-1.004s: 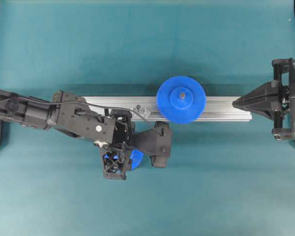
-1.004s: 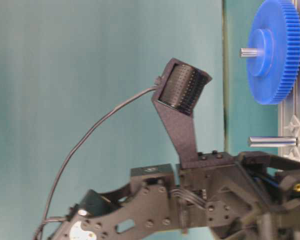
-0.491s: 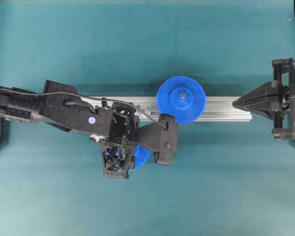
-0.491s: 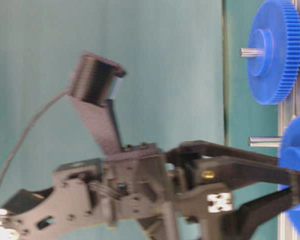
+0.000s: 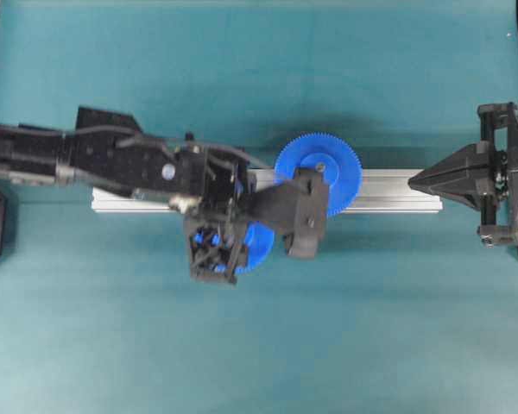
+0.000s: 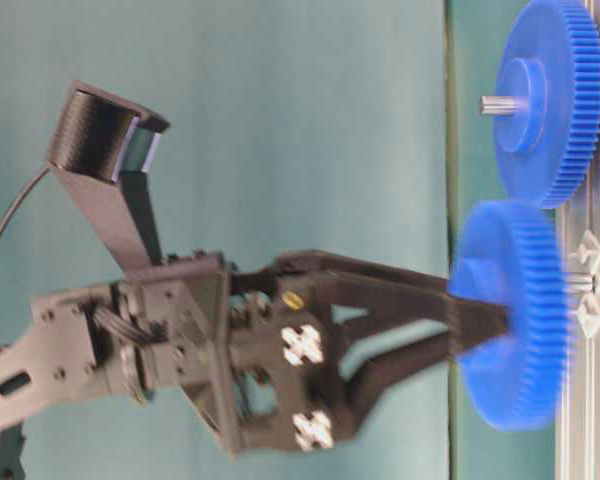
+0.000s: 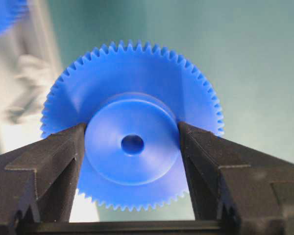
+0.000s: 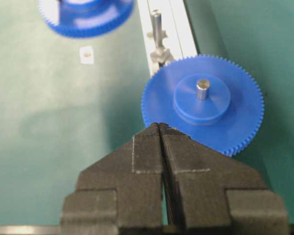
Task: Find the location of the shaft and insert the small gear.
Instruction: 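Lift the small gear and carry it to the empty left shaft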
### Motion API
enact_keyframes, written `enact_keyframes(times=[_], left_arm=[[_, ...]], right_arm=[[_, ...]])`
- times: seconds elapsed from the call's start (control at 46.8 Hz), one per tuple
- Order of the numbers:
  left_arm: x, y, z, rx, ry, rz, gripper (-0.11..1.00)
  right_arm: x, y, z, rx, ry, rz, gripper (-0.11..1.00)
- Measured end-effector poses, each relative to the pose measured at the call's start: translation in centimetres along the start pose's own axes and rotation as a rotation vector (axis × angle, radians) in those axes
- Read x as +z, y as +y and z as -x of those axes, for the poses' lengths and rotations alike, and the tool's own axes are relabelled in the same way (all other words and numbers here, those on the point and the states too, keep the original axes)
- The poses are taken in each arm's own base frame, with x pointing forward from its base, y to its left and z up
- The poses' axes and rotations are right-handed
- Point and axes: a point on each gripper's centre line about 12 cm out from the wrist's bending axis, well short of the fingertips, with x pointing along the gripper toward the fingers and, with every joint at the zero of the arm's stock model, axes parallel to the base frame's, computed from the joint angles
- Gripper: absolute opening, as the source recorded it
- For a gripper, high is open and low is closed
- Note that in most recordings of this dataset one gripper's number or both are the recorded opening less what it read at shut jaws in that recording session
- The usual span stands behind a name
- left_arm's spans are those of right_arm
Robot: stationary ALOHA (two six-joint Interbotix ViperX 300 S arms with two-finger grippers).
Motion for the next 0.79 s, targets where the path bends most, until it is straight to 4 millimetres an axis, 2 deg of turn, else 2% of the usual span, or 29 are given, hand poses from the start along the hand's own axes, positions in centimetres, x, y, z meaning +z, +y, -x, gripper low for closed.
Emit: enact_keyframes(times=[0.342, 0.79], left_arm=[[0.4, 0.8, 1.0, 0.004, 0.005, -0.035, 0.64], [0.4, 2.1, 1.2, 0.012, 0.007, -0.018, 0.63]], right_arm=[[0.0, 0.0, 0.0, 0.0, 0.0, 0.0, 0.0], [0.0, 0.0, 0.0, 0.0, -0.003, 0.0, 0.0]])
